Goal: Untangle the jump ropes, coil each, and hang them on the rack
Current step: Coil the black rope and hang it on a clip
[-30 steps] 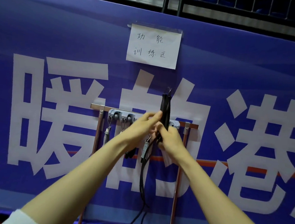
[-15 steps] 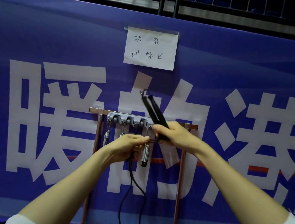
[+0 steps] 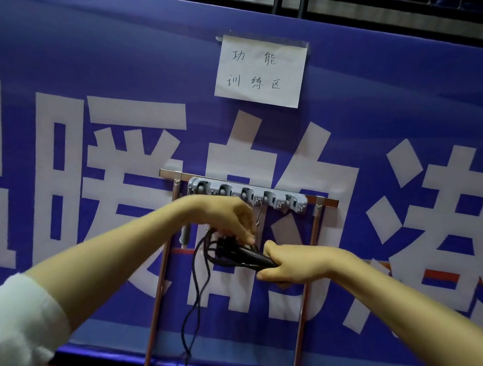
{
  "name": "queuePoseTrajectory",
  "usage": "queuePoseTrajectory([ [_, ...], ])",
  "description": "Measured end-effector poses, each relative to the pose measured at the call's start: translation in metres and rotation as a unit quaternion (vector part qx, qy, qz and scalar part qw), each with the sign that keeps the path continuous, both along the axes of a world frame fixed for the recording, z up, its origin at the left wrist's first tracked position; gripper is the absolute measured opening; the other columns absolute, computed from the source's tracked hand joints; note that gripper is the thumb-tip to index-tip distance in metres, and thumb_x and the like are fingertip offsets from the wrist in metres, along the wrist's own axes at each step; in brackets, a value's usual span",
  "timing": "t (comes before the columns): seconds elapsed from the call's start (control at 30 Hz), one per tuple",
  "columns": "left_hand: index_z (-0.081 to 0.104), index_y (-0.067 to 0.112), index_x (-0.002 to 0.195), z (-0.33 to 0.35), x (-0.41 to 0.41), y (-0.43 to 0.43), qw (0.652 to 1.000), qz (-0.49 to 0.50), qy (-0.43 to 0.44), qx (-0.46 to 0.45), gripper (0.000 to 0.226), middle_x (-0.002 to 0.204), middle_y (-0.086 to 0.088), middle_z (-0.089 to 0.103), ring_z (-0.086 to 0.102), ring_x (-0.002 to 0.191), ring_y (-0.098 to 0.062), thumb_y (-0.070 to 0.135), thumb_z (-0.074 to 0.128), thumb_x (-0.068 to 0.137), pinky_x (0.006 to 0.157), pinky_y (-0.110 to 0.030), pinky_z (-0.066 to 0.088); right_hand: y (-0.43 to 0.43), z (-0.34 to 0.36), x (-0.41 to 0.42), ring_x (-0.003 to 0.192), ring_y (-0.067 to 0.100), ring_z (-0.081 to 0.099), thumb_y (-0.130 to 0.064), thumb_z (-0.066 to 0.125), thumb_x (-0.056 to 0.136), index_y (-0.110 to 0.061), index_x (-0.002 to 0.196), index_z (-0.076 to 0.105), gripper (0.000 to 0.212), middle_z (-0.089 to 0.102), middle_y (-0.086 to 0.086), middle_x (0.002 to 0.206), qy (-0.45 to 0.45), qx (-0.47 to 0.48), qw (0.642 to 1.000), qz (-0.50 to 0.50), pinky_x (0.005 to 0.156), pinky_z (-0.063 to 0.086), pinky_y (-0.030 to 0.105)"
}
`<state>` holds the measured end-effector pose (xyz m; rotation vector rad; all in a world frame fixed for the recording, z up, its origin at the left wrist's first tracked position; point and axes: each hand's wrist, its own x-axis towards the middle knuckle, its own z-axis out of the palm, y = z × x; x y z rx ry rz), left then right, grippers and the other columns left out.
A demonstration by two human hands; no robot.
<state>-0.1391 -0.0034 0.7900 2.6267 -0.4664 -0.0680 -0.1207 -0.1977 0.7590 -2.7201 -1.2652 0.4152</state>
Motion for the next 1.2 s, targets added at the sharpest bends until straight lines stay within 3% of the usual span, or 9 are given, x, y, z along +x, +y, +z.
queuePoseTrajectory([
  [0.13, 0.063, 0.012, 0.103, -0.021, 0.000, -0.032, 0.970, 0.016, -0.217, 0.107, 0.019, 0.093, -0.001, 0.070, 0.064, 0.085, -0.016, 0.022, 0.068, 0.088, 0.070, -0.023, 0.048, 0.013, -0.002, 0.015, 0.058, 0.011, 0.048, -0.021, 0.050, 0.098, -0.001, 0.124, 0.045, 0.034, 0.056, 0.004, 0.076, -0.040, -0.015, 0.997, -0.057, 0.050, 0.040, 0.016],
  [0.27, 0.050, 0.014, 0.105, -0.052, 0.001, -0.038, 0.939, 0.076, -0.335, -0.014, 0.018, 0.100, -0.006, 0.069, 0.063, 0.089, -0.027, 0.025, 0.060, 0.094, 0.075, -0.045, 0.051, 0.013, 0.004, 0.035, 0.081, 0.024, 0.062, -0.031, 0.048, 0.099, -0.004, 0.125, 0.039, 0.039, 0.063, 0.012, 0.099, -0.177, 0.019, 0.977, -0.121, 0.074, 0.051, 0.039],
  [0.37, 0.048, 0.015, 0.103, -0.068, 0.001, -0.044, 0.909, 0.086, -0.388, -0.128, 0.014, 0.095, -0.001, 0.069, 0.064, 0.082, -0.018, 0.022, 0.058, 0.095, 0.072, -0.040, 0.053, 0.014, 0.007, 0.034, 0.093, 0.030, 0.063, -0.028, 0.048, 0.099, -0.005, 0.122, 0.044, 0.032, 0.061, 0.012, 0.105, -0.276, 0.074, 0.946, -0.151, 0.079, 0.052, 0.044],
  [0.5, 0.052, 0.020, 0.087, -0.072, 0.001, -0.055, 0.897, 0.081, -0.229, -0.371, 0.012, 0.063, 0.009, 0.057, 0.050, 0.057, -0.005, 0.024, 0.058, 0.096, 0.056, -0.027, 0.044, 0.017, 0.004, 0.035, 0.106, 0.038, 0.060, -0.023, 0.047, 0.098, -0.002, 0.123, 0.044, 0.032, 0.061, 0.018, 0.117, -0.339, 0.123, 0.914, -0.184, 0.082, 0.049, 0.046],
  [0.63, 0.066, 0.018, 0.090, -0.067, -0.004, -0.051, 0.876, 0.038, -0.080, -0.474, 0.040, 0.060, 0.005, 0.048, 0.034, 0.049, -0.005, 0.046, 0.040, 0.101, 0.049, -0.019, 0.027, 0.015, 0.006, 0.035, 0.107, 0.037, 0.061, -0.030, 0.052, 0.098, -0.001, 0.127, 0.041, 0.042, 0.061, 0.018, 0.118, -0.346, 0.145, 0.907, -0.192, 0.079, 0.049, 0.043],
  [0.77, 0.072, 0.013, 0.097, -0.063, -0.002, -0.039, 0.832, -0.002, 0.023, -0.555, 0.025, 0.070, 0.001, 0.052, 0.039, 0.058, -0.006, 0.032, 0.056, 0.095, 0.055, -0.019, 0.032, 0.013, 0.008, 0.033, 0.100, 0.032, 0.062, -0.024, 0.051, 0.097, -0.005, 0.125, 0.047, 0.034, 0.062, 0.015, 0.112, -0.287, 0.220, 0.911, -0.196, 0.077, 0.052, 0.041],
  [1.0, 0.065, 0.011, 0.092, -0.065, 0.000, -0.034, 0.832, 0.059, -0.058, -0.548, 0.021, 0.065, 0.007, 0.060, 0.041, 0.053, -0.003, 0.027, 0.071, 0.080, 0.050, -0.016, 0.034, 0.001, 0.014, 0.014, 0.052, 0.010, 0.040, -0.016, 0.048, 0.098, -0.005, 0.100, 0.056, 0.014, 0.046, 0.000, 0.067, -0.002, 0.328, 0.939, -0.100, 0.049, 0.034, 0.024],
  [1.1, 0.070, 0.017, 0.113, -0.064, -0.002, -0.029, 0.829, 0.008, -0.041, -0.557, 0.032, 0.084, 0.002, 0.068, 0.035, 0.055, -0.005, 0.027, 0.068, 0.082, 0.051, -0.016, 0.029, -0.010, 0.014, 0.004, 0.050, 0.008, 0.032, -0.019, 0.053, 0.098, -0.006, 0.111, 0.058, 0.018, 0.037, -0.002, 0.062, 0.144, 0.343, 0.928, -0.013, 0.045, 0.027, 0.021],
  [1.2, 0.067, 0.019, 0.118, -0.059, -0.006, -0.034, 0.828, -0.035, -0.027, -0.559, 0.031, 0.067, 0.013, 0.064, 0.026, 0.050, -0.002, 0.019, 0.060, 0.088, 0.051, -0.017, 0.021, -0.011, 0.015, -0.001, 0.049, 0.009, 0.028, -0.031, 0.054, 0.097, -0.013, 0.092, 0.056, 0.018, 0.034, -0.003, 0.060, 0.211, 0.389, 0.897, 0.010, 0.046, 0.023, 0.022],
])
